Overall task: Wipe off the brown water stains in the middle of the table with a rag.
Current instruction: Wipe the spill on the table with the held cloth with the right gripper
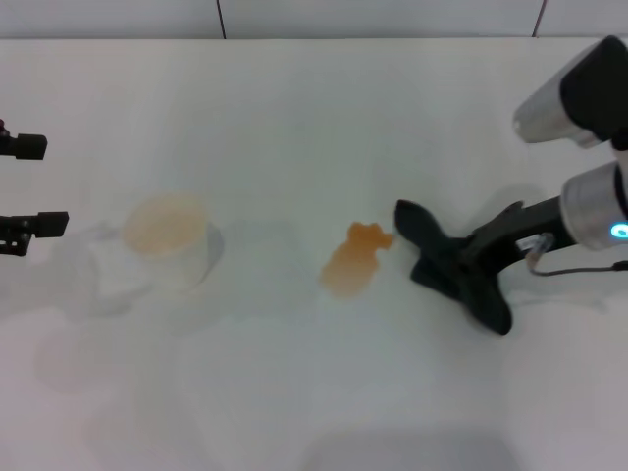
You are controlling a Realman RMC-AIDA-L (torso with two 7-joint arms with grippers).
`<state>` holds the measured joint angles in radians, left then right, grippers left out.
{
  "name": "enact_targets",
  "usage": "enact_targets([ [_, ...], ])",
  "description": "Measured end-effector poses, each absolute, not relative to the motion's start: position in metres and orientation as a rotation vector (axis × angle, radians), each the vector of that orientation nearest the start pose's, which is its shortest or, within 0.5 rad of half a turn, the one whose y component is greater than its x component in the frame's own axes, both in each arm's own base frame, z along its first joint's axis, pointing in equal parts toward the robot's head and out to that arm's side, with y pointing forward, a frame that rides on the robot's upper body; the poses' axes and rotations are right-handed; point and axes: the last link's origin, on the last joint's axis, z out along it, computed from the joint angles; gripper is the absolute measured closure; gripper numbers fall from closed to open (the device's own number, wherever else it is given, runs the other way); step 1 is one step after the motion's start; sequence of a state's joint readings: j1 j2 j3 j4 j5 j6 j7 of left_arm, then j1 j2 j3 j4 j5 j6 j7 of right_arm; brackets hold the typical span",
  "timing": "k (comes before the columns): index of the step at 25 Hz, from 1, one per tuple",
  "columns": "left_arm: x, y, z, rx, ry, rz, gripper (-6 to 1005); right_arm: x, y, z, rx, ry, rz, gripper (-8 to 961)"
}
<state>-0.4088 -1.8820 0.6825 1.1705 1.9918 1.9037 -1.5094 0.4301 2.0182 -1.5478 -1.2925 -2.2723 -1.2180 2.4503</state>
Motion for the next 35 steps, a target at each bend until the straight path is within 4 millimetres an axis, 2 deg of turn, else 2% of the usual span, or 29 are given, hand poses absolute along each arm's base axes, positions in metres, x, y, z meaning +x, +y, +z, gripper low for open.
enact_targets([
  [13,-0.259,0.305,0.144,-2.789,-0.225,-0.359,136,0.161,0.313,-0.073,-2.848,0.785,-0.054,868],
  [18,-0.258,0.304,0.144,-2.79,-0.223,-0.365,136,0.15,0.306,-0.085,-2.891,0.747,-0.03,868],
  [25,-0.259,0.302,0.144,-2.783,-0.223,-0.385,136,0.143,0.317,-0.094,-2.883,0.716,-0.024,868],
  [35,-0.261,0.296,0.142,-2.766,-0.219,-0.393,136,0.157,0.347,-0.091,-2.766,0.723,-0.052,869],
])
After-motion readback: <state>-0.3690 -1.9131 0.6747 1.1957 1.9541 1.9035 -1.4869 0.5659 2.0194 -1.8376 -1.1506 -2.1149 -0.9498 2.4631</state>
